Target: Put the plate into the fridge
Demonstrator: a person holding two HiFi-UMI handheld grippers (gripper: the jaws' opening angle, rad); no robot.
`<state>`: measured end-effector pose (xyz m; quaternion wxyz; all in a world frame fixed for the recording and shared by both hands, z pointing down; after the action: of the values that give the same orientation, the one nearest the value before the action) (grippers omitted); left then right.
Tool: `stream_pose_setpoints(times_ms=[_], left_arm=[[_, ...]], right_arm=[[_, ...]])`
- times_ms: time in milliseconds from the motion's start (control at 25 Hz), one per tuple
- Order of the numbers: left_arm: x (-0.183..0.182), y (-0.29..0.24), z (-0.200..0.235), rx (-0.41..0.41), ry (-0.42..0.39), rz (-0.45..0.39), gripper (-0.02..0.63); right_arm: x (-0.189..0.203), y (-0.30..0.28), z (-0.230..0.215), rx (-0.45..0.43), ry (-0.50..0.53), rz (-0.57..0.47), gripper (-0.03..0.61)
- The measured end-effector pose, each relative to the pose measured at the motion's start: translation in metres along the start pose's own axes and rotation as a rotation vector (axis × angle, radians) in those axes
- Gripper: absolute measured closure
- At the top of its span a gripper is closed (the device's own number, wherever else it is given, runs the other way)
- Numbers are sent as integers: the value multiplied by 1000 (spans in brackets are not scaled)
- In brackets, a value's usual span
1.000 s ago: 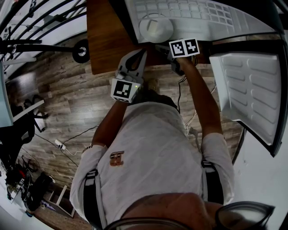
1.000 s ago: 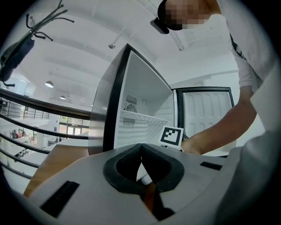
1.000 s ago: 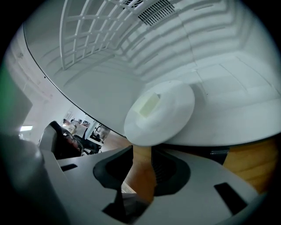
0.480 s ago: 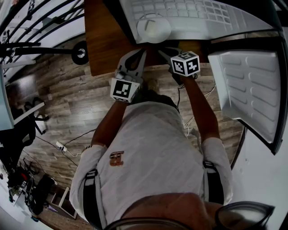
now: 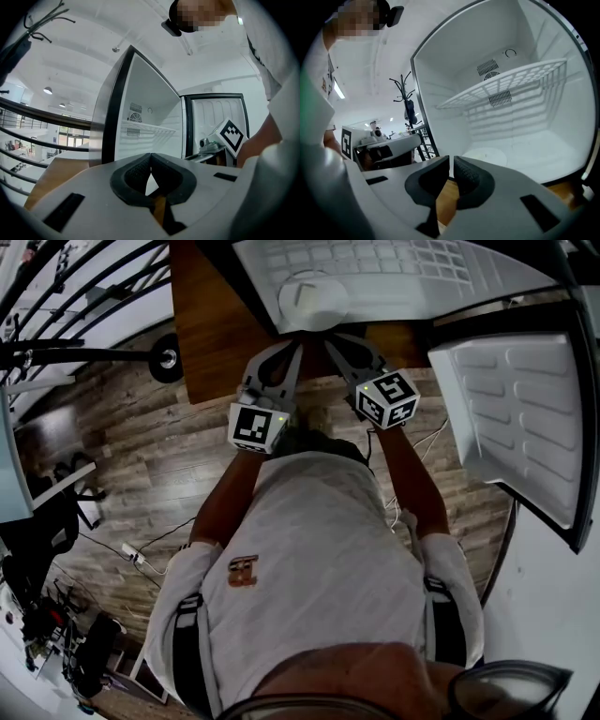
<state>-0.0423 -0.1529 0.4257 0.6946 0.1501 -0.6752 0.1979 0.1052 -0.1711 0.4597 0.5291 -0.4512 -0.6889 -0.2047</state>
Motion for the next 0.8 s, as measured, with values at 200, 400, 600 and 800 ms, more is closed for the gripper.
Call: stream_pose_setpoints(times_ms=[200,400,600,800], left_arm=[[-5,0,-2,9,3,-9,595],[-11,-1,-6,25,-4,-26,595],[-22,-2,-14,49,1,-43,595],[-29,1,-17,65,-12,-62,595]], right_arm=[[-16,7,15,15,94,-65,529],[-32,18,36,43,224,-123,532],[-44,28,52,67,333,-211,535],[-48,34,62,106,359,-269,539]])
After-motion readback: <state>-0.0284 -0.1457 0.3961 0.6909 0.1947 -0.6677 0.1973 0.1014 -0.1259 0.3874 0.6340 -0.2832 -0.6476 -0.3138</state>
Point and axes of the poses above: the fingertips, and each gripper's own axes: y backward along the fingers, z to its left, x out of its underside, the point moved 7 cm from there along y, backward along the fingers, and after that the axes turned 14 degrees about -x, right-handed, at the moved point
